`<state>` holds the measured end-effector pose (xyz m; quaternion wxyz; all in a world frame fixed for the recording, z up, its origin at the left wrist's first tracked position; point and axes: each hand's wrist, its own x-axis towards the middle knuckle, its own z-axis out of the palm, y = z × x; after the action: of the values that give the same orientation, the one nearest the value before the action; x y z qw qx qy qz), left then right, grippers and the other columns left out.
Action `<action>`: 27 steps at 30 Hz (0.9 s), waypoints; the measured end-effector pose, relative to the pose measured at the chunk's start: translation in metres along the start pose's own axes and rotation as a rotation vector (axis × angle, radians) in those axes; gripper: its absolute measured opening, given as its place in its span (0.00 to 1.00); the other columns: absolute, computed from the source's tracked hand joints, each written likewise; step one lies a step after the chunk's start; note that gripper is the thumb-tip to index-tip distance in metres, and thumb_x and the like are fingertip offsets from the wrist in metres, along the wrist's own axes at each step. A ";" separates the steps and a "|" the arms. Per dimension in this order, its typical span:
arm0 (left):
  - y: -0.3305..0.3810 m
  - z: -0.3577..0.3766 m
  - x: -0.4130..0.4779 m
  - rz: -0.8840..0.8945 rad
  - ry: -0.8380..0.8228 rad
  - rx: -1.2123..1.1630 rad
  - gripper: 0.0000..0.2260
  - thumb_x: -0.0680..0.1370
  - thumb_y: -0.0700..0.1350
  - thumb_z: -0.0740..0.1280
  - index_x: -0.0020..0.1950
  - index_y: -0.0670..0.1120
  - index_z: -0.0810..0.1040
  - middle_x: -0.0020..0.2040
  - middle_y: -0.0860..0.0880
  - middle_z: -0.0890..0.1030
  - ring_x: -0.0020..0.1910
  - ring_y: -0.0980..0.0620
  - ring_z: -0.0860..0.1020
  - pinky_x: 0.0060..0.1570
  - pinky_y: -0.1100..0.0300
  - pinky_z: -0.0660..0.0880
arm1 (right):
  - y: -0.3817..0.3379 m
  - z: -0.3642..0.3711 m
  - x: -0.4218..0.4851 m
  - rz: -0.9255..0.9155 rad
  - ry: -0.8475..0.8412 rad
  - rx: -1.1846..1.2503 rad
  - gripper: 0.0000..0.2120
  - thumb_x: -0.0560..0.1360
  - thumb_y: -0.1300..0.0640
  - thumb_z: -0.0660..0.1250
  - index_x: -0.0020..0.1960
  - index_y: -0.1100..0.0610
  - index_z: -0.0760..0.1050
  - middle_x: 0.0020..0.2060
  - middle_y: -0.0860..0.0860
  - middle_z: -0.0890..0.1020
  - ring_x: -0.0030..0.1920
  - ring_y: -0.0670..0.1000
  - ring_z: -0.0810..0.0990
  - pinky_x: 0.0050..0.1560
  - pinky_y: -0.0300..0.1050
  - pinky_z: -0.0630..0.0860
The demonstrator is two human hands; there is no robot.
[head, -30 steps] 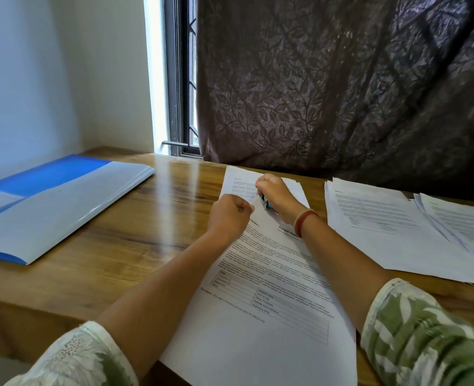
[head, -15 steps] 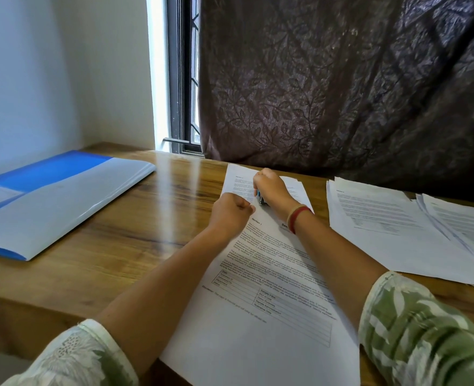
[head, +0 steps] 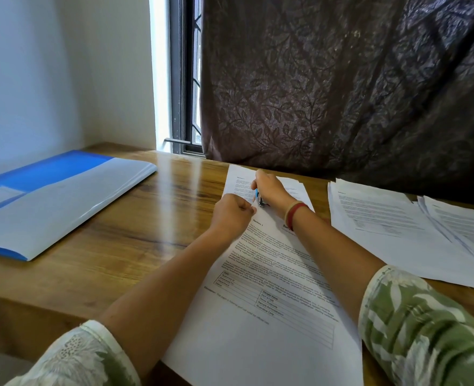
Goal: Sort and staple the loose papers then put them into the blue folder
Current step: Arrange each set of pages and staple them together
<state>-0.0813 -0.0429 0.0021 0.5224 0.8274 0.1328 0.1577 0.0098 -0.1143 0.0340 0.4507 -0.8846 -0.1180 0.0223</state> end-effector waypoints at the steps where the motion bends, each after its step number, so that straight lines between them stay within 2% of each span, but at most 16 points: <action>1: 0.000 0.000 0.000 0.002 -0.004 0.004 0.07 0.80 0.42 0.67 0.47 0.42 0.84 0.41 0.49 0.82 0.35 0.58 0.78 0.27 0.70 0.69 | 0.000 0.001 0.000 0.007 -0.003 0.006 0.18 0.83 0.51 0.46 0.39 0.54 0.67 0.36 0.51 0.72 0.37 0.48 0.71 0.49 0.46 0.69; 5: 0.000 0.000 0.000 -0.001 -0.011 0.015 0.08 0.80 0.42 0.66 0.48 0.43 0.85 0.43 0.48 0.83 0.36 0.57 0.79 0.31 0.67 0.72 | -0.001 0.002 0.001 0.005 -0.030 0.010 0.18 0.82 0.52 0.46 0.39 0.54 0.68 0.36 0.52 0.72 0.37 0.48 0.71 0.47 0.46 0.68; 10: -0.001 -0.001 0.000 0.016 0.005 0.034 0.08 0.79 0.42 0.67 0.46 0.43 0.85 0.41 0.48 0.84 0.36 0.56 0.80 0.30 0.67 0.71 | 0.000 0.003 0.002 -0.017 -0.046 -0.005 0.17 0.82 0.52 0.47 0.38 0.53 0.68 0.36 0.51 0.74 0.38 0.49 0.72 0.48 0.47 0.68; 13: -0.002 -0.001 -0.001 0.031 0.000 0.040 0.09 0.79 0.42 0.67 0.46 0.43 0.86 0.42 0.47 0.84 0.39 0.52 0.82 0.35 0.61 0.78 | 0.001 0.007 0.002 -0.039 -0.043 0.011 0.16 0.81 0.53 0.48 0.38 0.53 0.68 0.36 0.51 0.74 0.39 0.50 0.72 0.47 0.48 0.68; 15: -0.002 -0.001 -0.001 0.030 0.006 0.042 0.08 0.79 0.42 0.67 0.46 0.42 0.85 0.43 0.46 0.84 0.42 0.50 0.82 0.38 0.59 0.78 | 0.001 0.008 0.002 -0.029 -0.056 0.019 0.16 0.81 0.53 0.48 0.38 0.54 0.68 0.37 0.51 0.74 0.38 0.50 0.72 0.47 0.48 0.68; 20: 0.000 0.002 -0.001 0.007 -0.028 0.025 0.07 0.80 0.43 0.67 0.49 0.43 0.85 0.44 0.49 0.83 0.39 0.55 0.80 0.31 0.68 0.71 | -0.004 0.001 0.006 0.029 -0.106 -0.017 0.18 0.82 0.51 0.47 0.40 0.54 0.69 0.40 0.53 0.74 0.40 0.50 0.72 0.53 0.47 0.71; 24: -0.001 0.000 0.000 -0.012 0.011 -0.009 0.07 0.79 0.42 0.67 0.47 0.43 0.85 0.42 0.49 0.83 0.35 0.58 0.78 0.29 0.69 0.69 | -0.002 0.003 0.008 -0.017 -0.091 -0.081 0.18 0.81 0.51 0.47 0.39 0.54 0.70 0.38 0.53 0.75 0.39 0.50 0.74 0.49 0.47 0.70; 27: -0.001 -0.001 0.001 -0.013 0.003 -0.017 0.07 0.79 0.42 0.67 0.47 0.43 0.85 0.42 0.48 0.84 0.37 0.57 0.80 0.31 0.67 0.72 | 0.000 0.003 0.008 -0.046 -0.064 -0.091 0.18 0.81 0.53 0.47 0.38 0.54 0.69 0.36 0.51 0.74 0.38 0.49 0.72 0.49 0.48 0.69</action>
<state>-0.0812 -0.0415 0.0014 0.5301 0.8219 0.1377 0.1568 0.0168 -0.1099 0.0329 0.4062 -0.9001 -0.1536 0.0349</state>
